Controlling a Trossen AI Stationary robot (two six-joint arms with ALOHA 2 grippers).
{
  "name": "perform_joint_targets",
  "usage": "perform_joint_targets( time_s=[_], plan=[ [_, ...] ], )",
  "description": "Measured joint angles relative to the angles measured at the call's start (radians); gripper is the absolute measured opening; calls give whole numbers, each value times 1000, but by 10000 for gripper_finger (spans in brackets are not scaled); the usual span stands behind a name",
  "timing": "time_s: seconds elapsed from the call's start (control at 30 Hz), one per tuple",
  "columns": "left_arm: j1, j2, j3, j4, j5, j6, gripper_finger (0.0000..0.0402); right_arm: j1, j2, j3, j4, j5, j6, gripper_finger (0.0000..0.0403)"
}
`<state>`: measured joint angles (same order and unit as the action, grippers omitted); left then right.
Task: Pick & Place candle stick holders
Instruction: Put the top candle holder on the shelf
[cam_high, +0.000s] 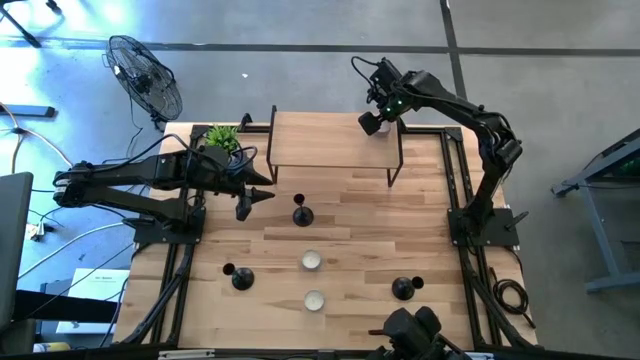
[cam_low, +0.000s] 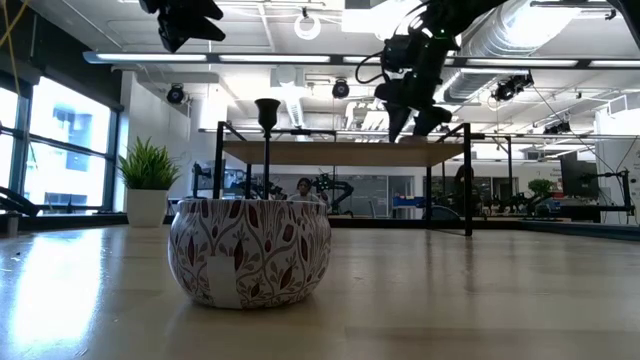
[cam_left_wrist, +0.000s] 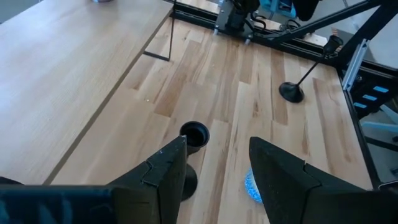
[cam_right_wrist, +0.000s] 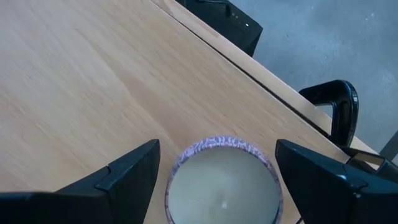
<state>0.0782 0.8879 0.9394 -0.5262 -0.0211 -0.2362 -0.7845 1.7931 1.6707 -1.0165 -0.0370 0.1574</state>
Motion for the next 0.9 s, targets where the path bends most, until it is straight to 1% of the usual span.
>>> perform_joint_targets(
  time_s=[0.17, 0.5, 0.7, 0.77, 0.9],
  plan=[
    [0, 0, 0, 0, 0, 3, 173, 0, 0, 0, 28, -19, 0, 312],
    [0, 0, 0, 0, 1, 3, 173, 0, 0, 0, 107, -229, 0, 312],
    [0, 0, 0, 0, 1, 3, 173, 0, -2, 0, 141, -277, 3, 312],
    [0, 0, 0, 0, 4, 3, 173, -1, -2, 0, 153, -324, 3, 312],
    [0, 0, 0, 0, 4, 3, 173, 0, -2, 0, 191, -483, 4, 312]
  ],
)
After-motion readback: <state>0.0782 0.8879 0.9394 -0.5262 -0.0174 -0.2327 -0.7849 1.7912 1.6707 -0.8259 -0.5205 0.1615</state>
